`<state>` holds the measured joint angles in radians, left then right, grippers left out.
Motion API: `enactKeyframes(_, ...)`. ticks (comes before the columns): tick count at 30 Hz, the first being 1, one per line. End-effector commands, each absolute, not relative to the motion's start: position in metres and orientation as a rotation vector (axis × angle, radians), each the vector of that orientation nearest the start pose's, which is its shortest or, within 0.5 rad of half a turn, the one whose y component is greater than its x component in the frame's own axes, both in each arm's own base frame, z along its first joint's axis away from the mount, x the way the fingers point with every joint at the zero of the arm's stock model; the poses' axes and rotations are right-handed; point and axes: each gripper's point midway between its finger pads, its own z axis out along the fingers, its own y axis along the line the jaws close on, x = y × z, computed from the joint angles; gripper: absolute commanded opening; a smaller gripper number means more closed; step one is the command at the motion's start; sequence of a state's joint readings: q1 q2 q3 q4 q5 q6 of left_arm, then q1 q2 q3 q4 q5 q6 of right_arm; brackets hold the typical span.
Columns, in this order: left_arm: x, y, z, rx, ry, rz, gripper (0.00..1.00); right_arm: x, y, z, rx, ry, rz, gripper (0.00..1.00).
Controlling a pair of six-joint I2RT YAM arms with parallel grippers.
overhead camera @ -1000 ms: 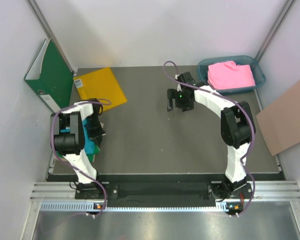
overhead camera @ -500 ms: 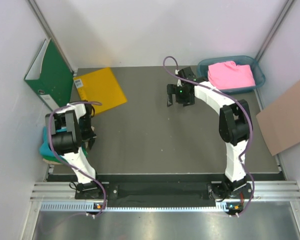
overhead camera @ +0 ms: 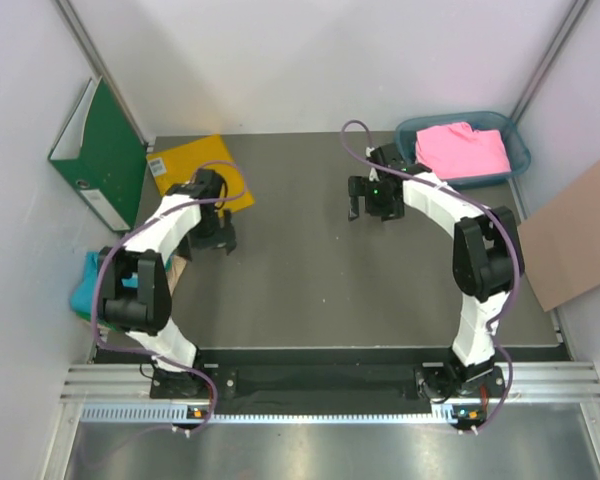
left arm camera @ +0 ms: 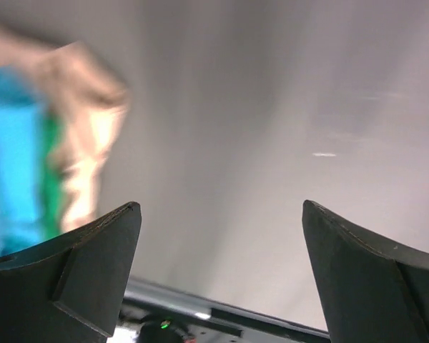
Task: Fold and stack the t-shirts
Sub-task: Put the neatly folded tshirt into the corner of the board with the left arm
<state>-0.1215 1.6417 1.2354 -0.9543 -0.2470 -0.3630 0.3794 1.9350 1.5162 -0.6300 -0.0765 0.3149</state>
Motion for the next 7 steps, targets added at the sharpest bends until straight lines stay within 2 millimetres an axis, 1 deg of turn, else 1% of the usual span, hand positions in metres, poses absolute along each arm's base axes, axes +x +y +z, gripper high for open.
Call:
enactKeyframes(1, 0.336, -0.063, 0.078, -0.209, 2.831, 0.083, 0.99, 0.416, 0.177, 0.105, -0.082, 2.569, 0.306, 1.00)
enactKeyframes(2, 0.344, -0.074, 0.073, -0.178, 2.843, 0.069, 0.99, 0.412, 0.173, 0.103, -0.074, 2.575, 0.292, 1.00)
enactKeyframes(3, 0.347, -0.084, 0.070, -0.136, 2.856, 0.046, 0.99, 0.409, 0.170, 0.102, -0.069, 2.578, 0.280, 1.00)
enactKeyframes(4, 0.347, -0.101, 0.067, -0.036, 2.863, 0.033, 0.99, 0.408, 0.164, 0.101, -0.055, 2.577, 0.263, 1.00)
enactKeyframes(6, 0.358, -0.119, 0.064, 0.037, 2.865, 0.048, 0.99, 0.399, 0.157, 0.098, -0.045, 2.582, 0.251, 1.00)
enactKeyframes(7, 0.359, -0.129, 0.064, 0.107, 2.851, 0.087, 0.99, 0.398, 0.147, 0.097, -0.018, 2.580, 0.217, 1.00)
